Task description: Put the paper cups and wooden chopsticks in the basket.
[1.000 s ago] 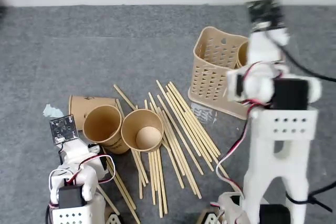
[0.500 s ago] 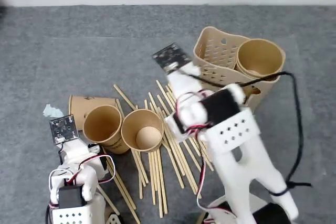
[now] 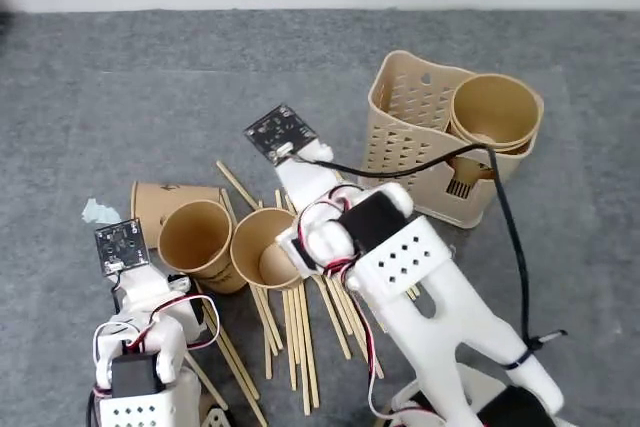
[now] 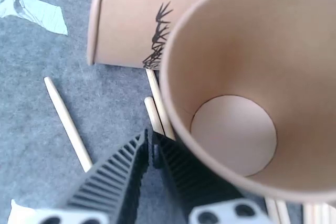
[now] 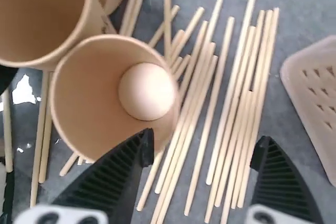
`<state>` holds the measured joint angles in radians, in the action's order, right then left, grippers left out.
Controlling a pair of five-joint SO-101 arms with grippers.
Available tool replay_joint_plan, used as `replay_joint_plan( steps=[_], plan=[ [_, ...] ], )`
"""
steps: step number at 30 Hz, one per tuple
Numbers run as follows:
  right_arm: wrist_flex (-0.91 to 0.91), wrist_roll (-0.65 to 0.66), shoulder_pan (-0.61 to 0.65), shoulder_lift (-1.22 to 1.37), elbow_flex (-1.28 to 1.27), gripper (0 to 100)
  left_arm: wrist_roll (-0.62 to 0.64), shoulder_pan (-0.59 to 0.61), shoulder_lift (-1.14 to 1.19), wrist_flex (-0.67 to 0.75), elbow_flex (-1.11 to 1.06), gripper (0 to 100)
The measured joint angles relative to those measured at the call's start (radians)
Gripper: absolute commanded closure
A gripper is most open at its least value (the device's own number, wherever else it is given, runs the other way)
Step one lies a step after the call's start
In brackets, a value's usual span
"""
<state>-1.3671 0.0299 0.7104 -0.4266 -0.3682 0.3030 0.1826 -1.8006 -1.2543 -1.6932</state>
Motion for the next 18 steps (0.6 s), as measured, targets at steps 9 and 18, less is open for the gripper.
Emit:
replay_joint_plan(
  steps=[9, 18],
  plan=[
    [0.104, 0.000, 0.038, 0.000, -0.126, 69.3, 0.000, 0.000, 0.000, 0.000, 0.000, 99],
    [0.137, 0.000, 0.038, 0.000, -0.201, 78.5, 0.000, 0.000, 0.000, 0.000, 0.000, 99]
  ],
)
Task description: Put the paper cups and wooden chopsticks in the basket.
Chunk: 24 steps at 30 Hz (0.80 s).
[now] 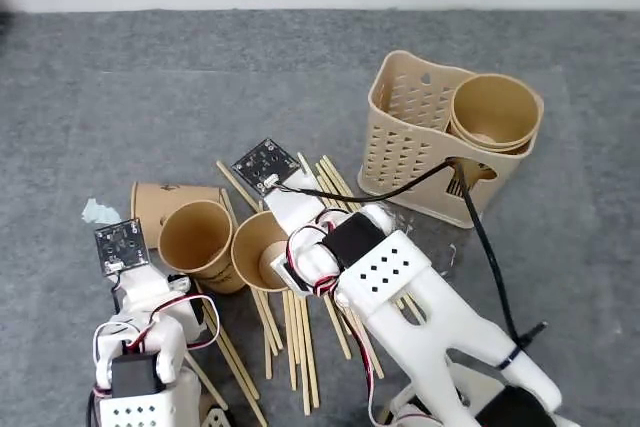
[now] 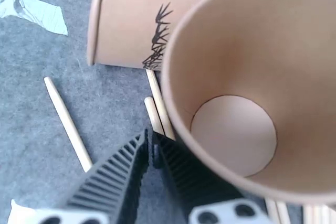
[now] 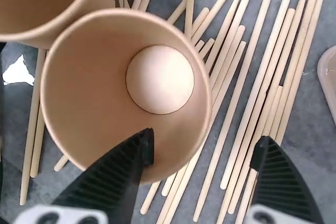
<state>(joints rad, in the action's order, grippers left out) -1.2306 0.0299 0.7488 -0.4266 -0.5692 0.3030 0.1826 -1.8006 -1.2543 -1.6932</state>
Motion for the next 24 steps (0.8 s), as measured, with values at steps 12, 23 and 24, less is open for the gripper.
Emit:
replay_joint_plan(
  steps=[12, 23, 24],
  plan=[
    [0.034, 0.000, 0.000, 0.000, 0.000, 98.8, 0.000, 0.000, 0.000, 0.000, 0.000, 99],
    [0.034, 0.000, 0.002, 0.000, 0.000, 99.0, 0.000, 0.000, 0.000, 0.000, 0.000, 99],
    [0.034, 0.000, 0.002, 0.000, 0.000, 99.0, 0.000, 0.000, 0.000, 0.000, 0.000, 98]
  ],
)
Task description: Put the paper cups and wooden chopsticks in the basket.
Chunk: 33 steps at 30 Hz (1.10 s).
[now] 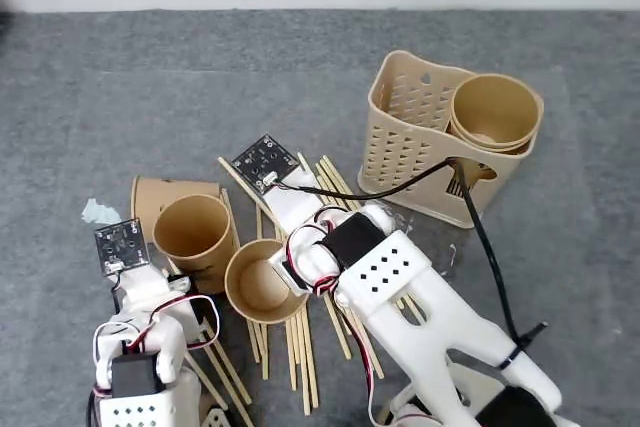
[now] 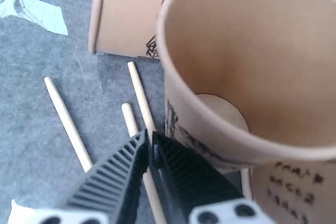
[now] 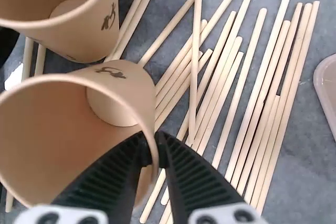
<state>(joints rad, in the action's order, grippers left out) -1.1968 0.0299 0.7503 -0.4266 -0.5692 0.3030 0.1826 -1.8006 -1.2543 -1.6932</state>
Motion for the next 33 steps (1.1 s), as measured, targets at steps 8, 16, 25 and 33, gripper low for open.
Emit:
replay_joint_plan(
  steps=[8, 16, 25, 33],
  plan=[
    [0.000, 0.000, 0.000, 0.000, 0.000, 99.0, -0.166, 0.002, 0.000, -0.075, 0.160, 98],
    [0.000, 0.000, -0.031, 0.000, 0.000, 99.0, -0.221, 0.037, 0.000, -0.110, 0.374, 98],
    [0.000, 0.000, -0.058, 0.000, 0.000, 99.0, -0.222, 0.037, 0.009, -0.103, 0.569, 98],
    [0.002, 0.000, -0.058, 0.000, -0.023, 99.0, -0.226, 0.037, 0.436, -0.167, 0.810, 98]
  ],
)
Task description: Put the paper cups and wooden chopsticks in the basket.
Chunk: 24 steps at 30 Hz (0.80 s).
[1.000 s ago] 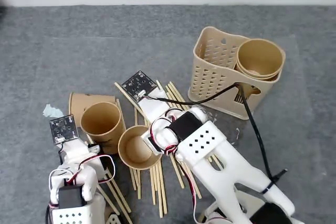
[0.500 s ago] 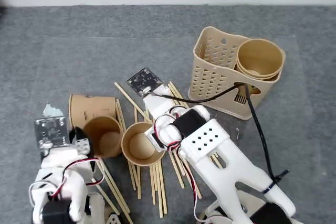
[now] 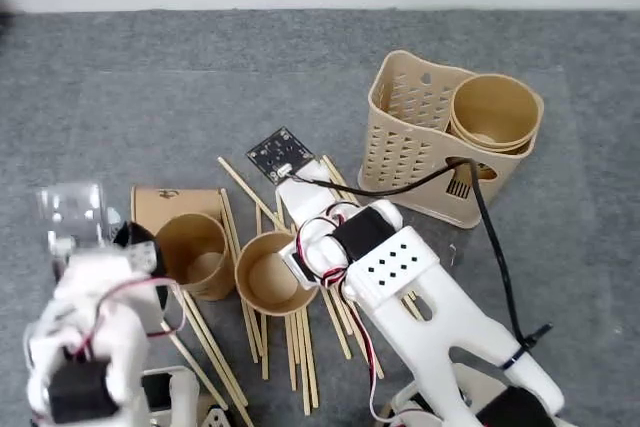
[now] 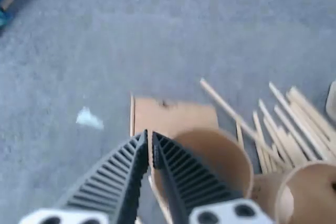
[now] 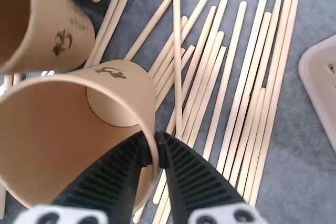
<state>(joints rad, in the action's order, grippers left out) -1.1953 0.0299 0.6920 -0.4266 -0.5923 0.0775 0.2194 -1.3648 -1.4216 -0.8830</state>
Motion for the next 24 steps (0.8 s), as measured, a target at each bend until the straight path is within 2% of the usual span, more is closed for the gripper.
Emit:
replay_joint_plan(
  steps=[5, 8, 10, 15, 19, 24],
  plan=[
    [0.003, 0.000, 0.000, 0.000, -0.008, 99.0, 0.000, 0.000, 0.397, -0.190, 0.273, 98],
    [0.003, 0.000, 0.000, 0.000, -0.008, 99.0, 0.000, 0.000, 0.555, -0.258, 0.367, 97],
    [0.003, 0.000, 0.000, 0.000, -0.008, 99.0, 0.000, 0.000, 0.620, -0.275, 0.379, 92],
    [0.003, 0.000, 0.000, 0.000, -0.008, 99.0, -0.011, 0.006, 0.704, -0.278, 0.333, 68],
    [0.003, 0.000, 0.000, 0.000, -0.008, 99.0, -0.012, 0.011, 0.712, -0.276, 0.285, 68],
    [0.003, 0.000, 0.000, 0.000, -0.008, 99.0, -0.014, 0.020, 0.712, -0.213, 0.212, 76]
  ],
)
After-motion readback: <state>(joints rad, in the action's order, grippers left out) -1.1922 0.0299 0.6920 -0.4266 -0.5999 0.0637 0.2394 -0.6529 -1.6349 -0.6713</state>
